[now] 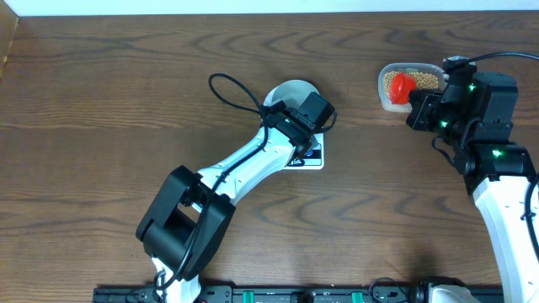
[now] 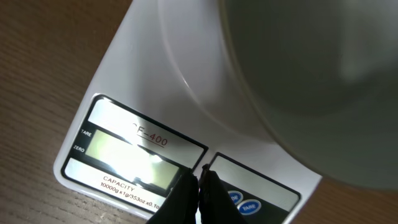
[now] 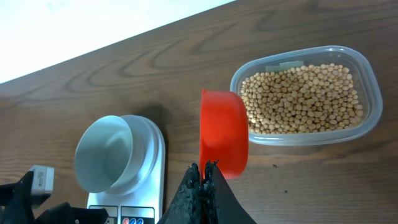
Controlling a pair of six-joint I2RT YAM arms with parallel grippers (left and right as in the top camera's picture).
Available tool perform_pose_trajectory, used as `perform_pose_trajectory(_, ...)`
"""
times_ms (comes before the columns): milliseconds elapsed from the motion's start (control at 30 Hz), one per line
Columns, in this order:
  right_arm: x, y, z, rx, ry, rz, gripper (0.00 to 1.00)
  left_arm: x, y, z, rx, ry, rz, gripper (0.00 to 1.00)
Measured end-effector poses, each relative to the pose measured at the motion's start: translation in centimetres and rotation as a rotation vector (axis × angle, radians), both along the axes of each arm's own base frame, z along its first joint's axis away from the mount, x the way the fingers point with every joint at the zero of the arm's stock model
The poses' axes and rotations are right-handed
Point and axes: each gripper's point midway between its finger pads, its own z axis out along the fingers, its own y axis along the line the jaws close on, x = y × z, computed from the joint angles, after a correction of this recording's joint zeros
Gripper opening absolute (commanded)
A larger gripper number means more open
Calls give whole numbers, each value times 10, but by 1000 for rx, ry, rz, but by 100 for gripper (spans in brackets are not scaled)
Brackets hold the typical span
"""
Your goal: Scoop item into bowl and weigh 50g on scale
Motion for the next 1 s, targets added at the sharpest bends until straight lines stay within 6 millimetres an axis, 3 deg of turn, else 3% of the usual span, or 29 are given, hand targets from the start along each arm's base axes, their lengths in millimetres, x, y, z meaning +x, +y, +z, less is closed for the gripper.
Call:
perform_pose_trajectory(567, 1, -4, -1, -14, 0, -18, 1, -11, -16, -2, 1, 1, -45, 8)
perform_pose_trajectory(800, 1, -4, -1, -14, 0, -18, 1, -22, -6, -16, 26, 32, -38, 8)
perform_pose_trajectory(1000, 1, -4, -1, -14, 0, -18, 1, -22, -6, -16, 25, 33, -34, 7)
